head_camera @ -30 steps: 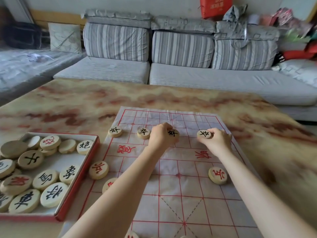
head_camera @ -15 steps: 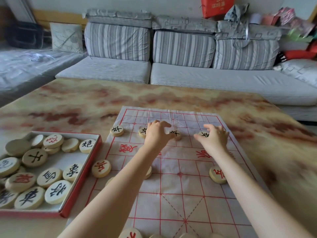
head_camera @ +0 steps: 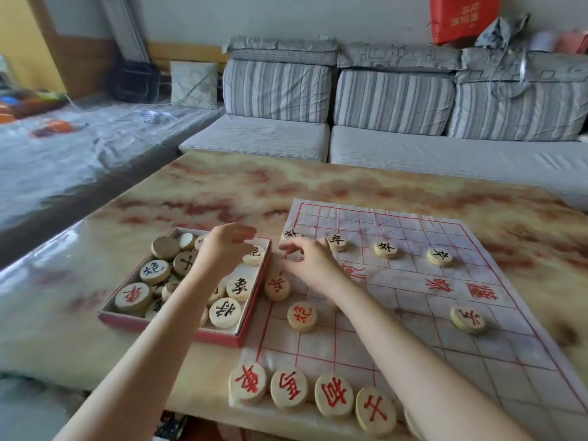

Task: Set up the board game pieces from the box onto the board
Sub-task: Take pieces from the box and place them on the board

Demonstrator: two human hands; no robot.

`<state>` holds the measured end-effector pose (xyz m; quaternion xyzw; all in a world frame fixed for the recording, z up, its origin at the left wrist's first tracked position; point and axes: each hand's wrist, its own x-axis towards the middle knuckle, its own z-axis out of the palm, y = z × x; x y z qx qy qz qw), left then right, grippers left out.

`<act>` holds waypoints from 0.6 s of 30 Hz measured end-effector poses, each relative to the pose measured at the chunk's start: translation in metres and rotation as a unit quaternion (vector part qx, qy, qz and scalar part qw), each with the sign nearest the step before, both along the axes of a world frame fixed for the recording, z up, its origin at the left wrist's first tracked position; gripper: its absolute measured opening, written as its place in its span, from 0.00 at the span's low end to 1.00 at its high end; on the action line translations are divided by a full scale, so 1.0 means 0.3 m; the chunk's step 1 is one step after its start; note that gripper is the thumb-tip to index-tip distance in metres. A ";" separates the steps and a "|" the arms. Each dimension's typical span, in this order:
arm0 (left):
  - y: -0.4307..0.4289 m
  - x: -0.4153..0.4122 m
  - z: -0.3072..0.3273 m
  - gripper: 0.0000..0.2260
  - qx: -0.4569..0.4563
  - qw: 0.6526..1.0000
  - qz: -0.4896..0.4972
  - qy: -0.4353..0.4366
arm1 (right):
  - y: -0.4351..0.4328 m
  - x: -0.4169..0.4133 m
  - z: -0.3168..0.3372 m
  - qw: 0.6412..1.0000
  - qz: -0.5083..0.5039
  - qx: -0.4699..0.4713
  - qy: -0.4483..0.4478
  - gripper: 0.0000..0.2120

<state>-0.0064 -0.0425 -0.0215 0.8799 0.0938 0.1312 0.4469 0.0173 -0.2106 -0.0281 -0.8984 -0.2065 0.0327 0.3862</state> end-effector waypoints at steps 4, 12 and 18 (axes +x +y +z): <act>0.114 -0.081 -0.037 0.11 0.017 0.999 0.042 0.006 | 0.094 -0.045 -0.003 0.999 0.023 -0.027 0.001 0.18; 0.198 -0.176 -0.059 0.13 0.088 0.995 0.035 0.041 | 0.161 -0.075 -0.017 0.993 0.070 -0.093 -0.013 0.20; 0.269 -0.250 -0.062 0.16 0.110 0.991 0.059 0.040 | 0.200 -0.094 -0.038 0.994 0.082 -0.074 0.020 0.19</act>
